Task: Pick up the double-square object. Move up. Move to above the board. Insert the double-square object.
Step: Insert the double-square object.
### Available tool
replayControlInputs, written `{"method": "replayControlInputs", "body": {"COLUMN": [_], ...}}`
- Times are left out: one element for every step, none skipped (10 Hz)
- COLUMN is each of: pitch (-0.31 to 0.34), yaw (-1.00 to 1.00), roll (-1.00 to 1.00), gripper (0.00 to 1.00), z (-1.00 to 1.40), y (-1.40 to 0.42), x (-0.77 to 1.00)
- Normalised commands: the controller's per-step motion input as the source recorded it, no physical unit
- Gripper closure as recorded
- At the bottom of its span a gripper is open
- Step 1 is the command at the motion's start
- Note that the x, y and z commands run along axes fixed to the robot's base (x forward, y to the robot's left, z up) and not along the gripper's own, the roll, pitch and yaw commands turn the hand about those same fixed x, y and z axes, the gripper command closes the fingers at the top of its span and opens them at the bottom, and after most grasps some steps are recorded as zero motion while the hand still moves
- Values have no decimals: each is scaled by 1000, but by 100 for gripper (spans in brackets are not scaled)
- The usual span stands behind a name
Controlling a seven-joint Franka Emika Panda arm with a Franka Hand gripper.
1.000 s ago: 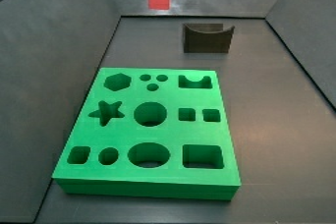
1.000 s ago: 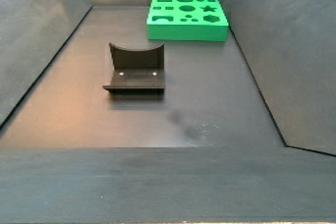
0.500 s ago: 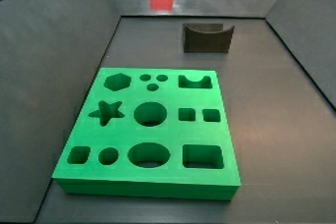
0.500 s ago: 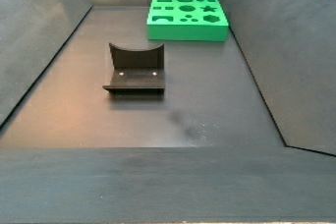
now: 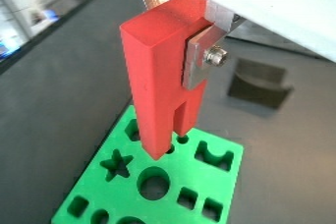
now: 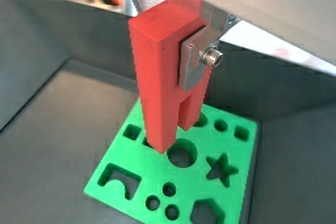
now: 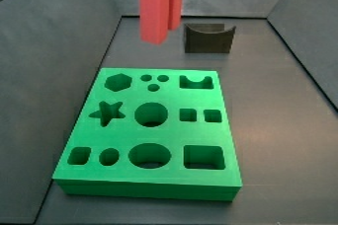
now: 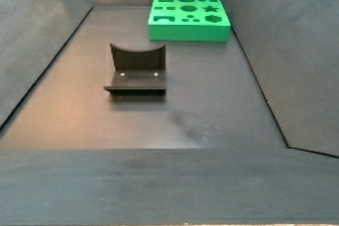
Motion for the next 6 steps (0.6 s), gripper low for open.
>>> {"method": "replayControlInputs", "body": {"pitch": [-4,-21,-3,-3,-9,0], "yaw": [-1000,-1000,-1000,-1000,-1000,-1000], "roll": [0,-66,-71,-70,-69,-70], "gripper": [100,100,100,100,100,100], "z": [-271,-71,-43,-51,-51,-40], "y": [-54,-29,-31,-29,-29,-31], "x": [0,14,23,20,14,20]}}
